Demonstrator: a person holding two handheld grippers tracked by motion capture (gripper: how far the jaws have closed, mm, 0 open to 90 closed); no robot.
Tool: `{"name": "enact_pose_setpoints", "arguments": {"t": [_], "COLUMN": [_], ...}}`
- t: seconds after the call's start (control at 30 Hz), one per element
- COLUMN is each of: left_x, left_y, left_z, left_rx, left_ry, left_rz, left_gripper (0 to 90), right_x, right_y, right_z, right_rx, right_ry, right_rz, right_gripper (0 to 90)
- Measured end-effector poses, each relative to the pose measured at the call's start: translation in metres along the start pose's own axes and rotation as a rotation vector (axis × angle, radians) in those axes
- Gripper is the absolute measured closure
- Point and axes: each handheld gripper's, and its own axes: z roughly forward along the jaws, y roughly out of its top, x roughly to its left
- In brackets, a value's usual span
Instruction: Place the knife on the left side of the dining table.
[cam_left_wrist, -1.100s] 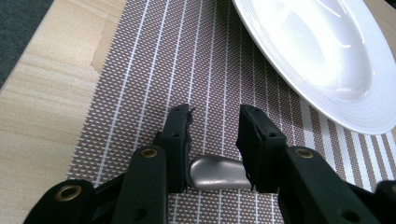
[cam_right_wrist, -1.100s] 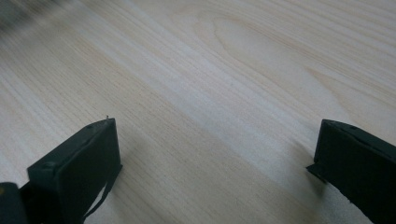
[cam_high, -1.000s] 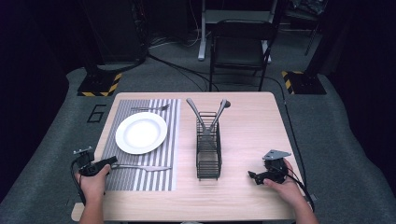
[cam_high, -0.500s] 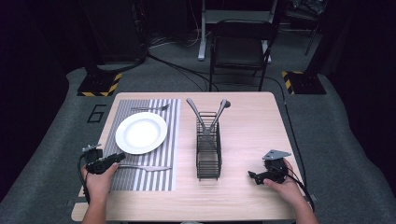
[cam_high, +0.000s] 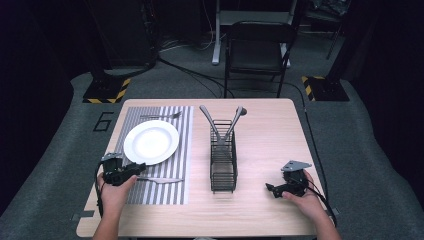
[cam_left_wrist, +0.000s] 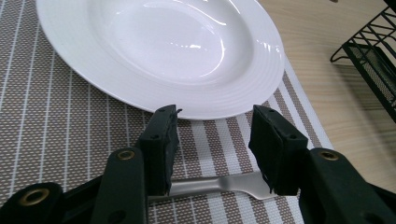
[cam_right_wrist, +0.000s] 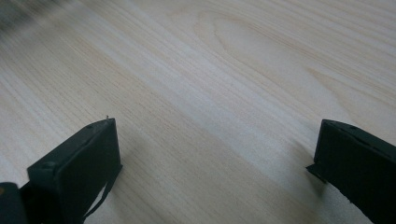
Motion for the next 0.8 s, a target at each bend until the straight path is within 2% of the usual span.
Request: {"name": "enact_pose_setpoints", "arguments": {"t": [0.1, 0.23, 0.37, 0.53, 0.6, 0.7, 0.77, 0.8], "left_x": [-0.007, -0.016, -0.026, -0.036, -0.038, -0.042, -0.043, -0.043], "left_y": [0.0, 0.0, -0.003, -0.007, -0.008, -0.008, -0.008, -0.007], "left_z": [0.001, 0.002, 0.005, 0.012, 0.014, 0.015, 0.016, 0.015], "left_rx": [0.0, 0.003, 0.02, 0.049, 0.059, 0.067, 0.045, 0.05], "left_ry": [-0.011, -0.031, -0.067, -0.077, -0.08, -0.089, -0.088, -0.093], "left_rz": [0.004, 0.037, 0.093, 0.15, 0.185, 0.199, 0.203, 0.205], "left_gripper": [51.1, 50.7, 50.7, 50.7, 50.7, 50.6, 50.2, 50.0], "right_x": [0.0, 0.0, 0.0, 0.0, 0.0, 0.0, 0.0, 0.0], "right_y": [0.0, 0.0, 0.0, 0.0, 0.0, 0.0, 0.0, 0.0], "right_z": [0.0, 0.0, 0.0, 0.0, 0.0, 0.0, 0.0, 0.0], "right_rx": [0.0, 0.0, 0.0, 0.0, 0.0, 0.0, 0.0, 0.0], "right_ry": [-0.001, -0.001, -0.001, -0.001, -0.001, -0.001, -0.001, 0.0], "right_rz": [0.002, 0.002, 0.002, 0.002, 0.001, 0.002, 0.002, 0.002], "right_gripper": [0.0, 0.0, 0.0, 0.0, 0.0, 0.0, 0.0, 0.0]}}
